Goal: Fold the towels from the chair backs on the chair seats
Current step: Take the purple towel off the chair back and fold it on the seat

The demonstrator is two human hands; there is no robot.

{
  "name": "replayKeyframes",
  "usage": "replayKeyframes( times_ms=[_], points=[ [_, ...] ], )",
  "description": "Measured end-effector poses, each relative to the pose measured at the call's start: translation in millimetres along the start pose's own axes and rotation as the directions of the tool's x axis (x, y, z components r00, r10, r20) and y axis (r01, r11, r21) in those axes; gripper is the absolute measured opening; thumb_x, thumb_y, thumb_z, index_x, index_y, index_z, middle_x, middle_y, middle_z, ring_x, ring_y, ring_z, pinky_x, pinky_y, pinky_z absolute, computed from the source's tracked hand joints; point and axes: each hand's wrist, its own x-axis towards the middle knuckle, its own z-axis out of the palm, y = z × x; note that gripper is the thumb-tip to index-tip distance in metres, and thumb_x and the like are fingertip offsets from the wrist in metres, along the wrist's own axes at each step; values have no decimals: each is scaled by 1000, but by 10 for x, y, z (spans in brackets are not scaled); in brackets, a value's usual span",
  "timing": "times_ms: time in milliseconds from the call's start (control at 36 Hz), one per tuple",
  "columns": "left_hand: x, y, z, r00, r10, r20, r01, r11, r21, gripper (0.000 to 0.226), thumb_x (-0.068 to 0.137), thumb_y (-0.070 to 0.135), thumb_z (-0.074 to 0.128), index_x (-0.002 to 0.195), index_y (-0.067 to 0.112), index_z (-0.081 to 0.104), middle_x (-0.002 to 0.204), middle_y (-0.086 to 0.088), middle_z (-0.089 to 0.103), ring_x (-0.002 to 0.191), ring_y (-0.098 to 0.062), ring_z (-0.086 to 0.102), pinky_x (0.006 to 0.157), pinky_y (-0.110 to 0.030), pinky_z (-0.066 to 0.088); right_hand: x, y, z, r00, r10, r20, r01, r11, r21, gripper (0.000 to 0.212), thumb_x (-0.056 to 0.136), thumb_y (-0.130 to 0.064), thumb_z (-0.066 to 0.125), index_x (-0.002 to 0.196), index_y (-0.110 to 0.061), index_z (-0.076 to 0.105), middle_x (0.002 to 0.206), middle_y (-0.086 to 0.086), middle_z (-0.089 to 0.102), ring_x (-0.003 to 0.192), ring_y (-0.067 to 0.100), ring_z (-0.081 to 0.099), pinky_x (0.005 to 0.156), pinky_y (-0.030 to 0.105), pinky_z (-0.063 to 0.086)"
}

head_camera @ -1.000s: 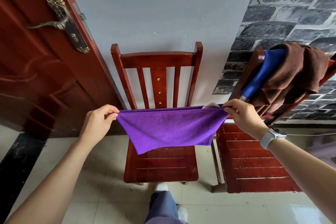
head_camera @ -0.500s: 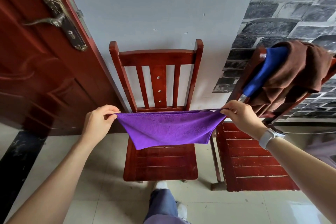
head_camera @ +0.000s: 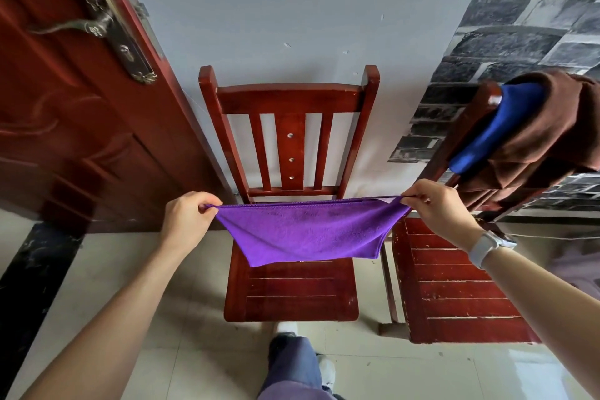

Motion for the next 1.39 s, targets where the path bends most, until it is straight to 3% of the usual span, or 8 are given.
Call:
replayKeyframes(
  times_ms=[278, 639, 722, 806, 944, 1250, 1333, 1389],
  points=[
    [491, -179, 139, 996, 7, 85, -9, 999, 33, 11, 79, 0, 65, 90, 1, 69, 90, -15, 68, 77, -22, 56, 66, -28, 43, 368, 45, 246, 996, 86, -15, -86, 994, -60, 2, 78, -1, 66, 78, -3, 66, 73, 8, 62, 68, 24, 56, 66, 34, 45],
    [817, -398, 112, 977, 201, -76, -202, 979, -6, 19, 72, -12, 61, 81, 5, 64, 82, -10, 64, 84, -27, 49, 72, -29, 37, 639, -124, 420, 981, 115, -155, -123, 991, -45, 3, 81, -1, 64, 84, 0, 64, 81, 11, 61, 72, 23, 55, 69, 28, 44],
    [676, -550, 202, 970, 237, -55, -239, 971, -26, 21, 71, -13, 62, 80, 5, 62, 82, -8, 63, 84, -21, 45, 73, -27, 37, 471, -82, 524, 989, 90, -115, -97, 994, -59, 4, 81, -1, 64, 84, 0, 62, 82, 10, 59, 72, 25, 56, 69, 22, 44],
    [447, -746, 387, 972, 232, 22, -232, 973, -17, 19, 72, -11, 65, 79, 7, 63, 82, -7, 63, 85, -20, 47, 76, -27, 37, 235, 13, 723, 995, 94, -44, -97, 991, -88, 5, 80, -1, 65, 84, 0, 63, 86, 12, 61, 76, 31, 58, 68, 38, 51],
    [-34, -1133, 850, 970, 119, 212, -134, 989, 60, 20, 73, -5, 67, 78, 14, 62, 82, 2, 63, 87, -18, 49, 65, -28, 41, -271, 258, 1240, 980, 145, 133, -132, 986, -103, 7, 78, -3, 68, 85, -1, 67, 87, 13, 63, 83, 35, 58, 67, 41, 52],
    [-1334, -1880, 1883, 854, -25, 519, -66, 986, 156, 24, 61, -10, 73, 69, 10, 63, 73, -3, 62, 84, -14, 43, 50, -34, 49, -1634, 918, 2531, 748, 359, 559, -246, 931, -269, 14, 83, -20, 65, 94, -14, 70, 105, 5, 65, 108, 28, 54, 77, 32, 46],
    [-1586, -2008, 2055, 795, -103, 598, -24, 979, 201, 20, 65, -10, 71, 71, 8, 66, 76, -6, 65, 87, -20, 50, 55, -37, 51, -1918, 964, 2738, 698, 367, 615, -225, 928, -298, 17, 87, -16, 58, 99, -13, 70, 109, 7, 64, 109, 29, 52, 83, 33, 44],
    [-1686, -2095, 2140, 710, -198, 676, -22, 953, 302, 17, 72, -6, 64, 79, 9, 70, 87, -9, 67, 95, -30, 57, 66, -40, 51, -2065, 1000, 2840, 579, 377, 723, -161, 922, -352, 25, 93, -19, 47, 110, -20, 65, 124, 0, 57, 120, 23, 44, 95, 32, 40]
  ],
)
